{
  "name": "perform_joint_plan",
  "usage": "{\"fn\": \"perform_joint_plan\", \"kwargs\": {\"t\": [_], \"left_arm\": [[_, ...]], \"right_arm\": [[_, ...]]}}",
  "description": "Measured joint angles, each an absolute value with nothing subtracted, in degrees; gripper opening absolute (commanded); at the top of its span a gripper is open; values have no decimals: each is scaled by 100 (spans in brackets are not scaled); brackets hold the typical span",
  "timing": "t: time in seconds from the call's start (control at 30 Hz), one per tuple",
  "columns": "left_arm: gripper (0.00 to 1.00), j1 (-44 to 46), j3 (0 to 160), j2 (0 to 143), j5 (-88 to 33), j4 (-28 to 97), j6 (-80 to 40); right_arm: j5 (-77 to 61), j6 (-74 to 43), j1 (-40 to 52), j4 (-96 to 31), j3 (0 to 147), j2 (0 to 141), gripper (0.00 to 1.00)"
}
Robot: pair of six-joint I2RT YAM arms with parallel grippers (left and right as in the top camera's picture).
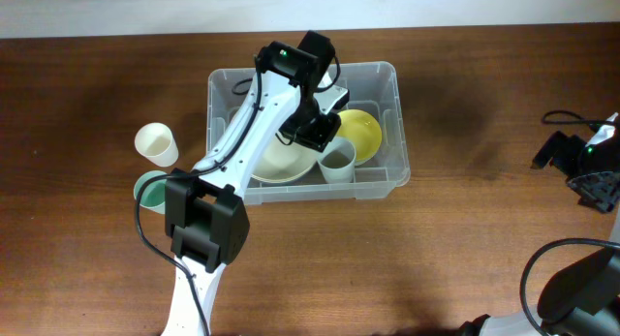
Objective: Pack container
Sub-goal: 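Lower the grey cup into the bin in front of the yellow bowl, open gripper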
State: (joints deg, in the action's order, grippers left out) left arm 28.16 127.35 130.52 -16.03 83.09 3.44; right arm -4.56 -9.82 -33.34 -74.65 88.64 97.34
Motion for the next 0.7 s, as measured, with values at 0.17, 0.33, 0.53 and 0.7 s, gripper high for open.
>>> {"fn": "perform_joint_plan", "kwargs": {"t": [0.17, 0.33, 0.53, 0.7], "left_arm": [[1, 2816, 12492, 13052, -1603, 8066, 344], [1, 2816, 12368, 13052, -1603, 7787, 344], [1, 2816, 12309, 13052, -1415, 7732, 344], [11, 2816, 12309, 13052, -1297, 7738, 340]], "right_arm": [[-456, -985, -3334, -7465, 8864, 9734, 99], [-456, -982, -3334, -7465, 8864, 9734, 99], [-456, -985, -3334, -7465, 8864, 9734, 99], [-456, -982, -3334, -7465, 8864, 9734, 99]]}}
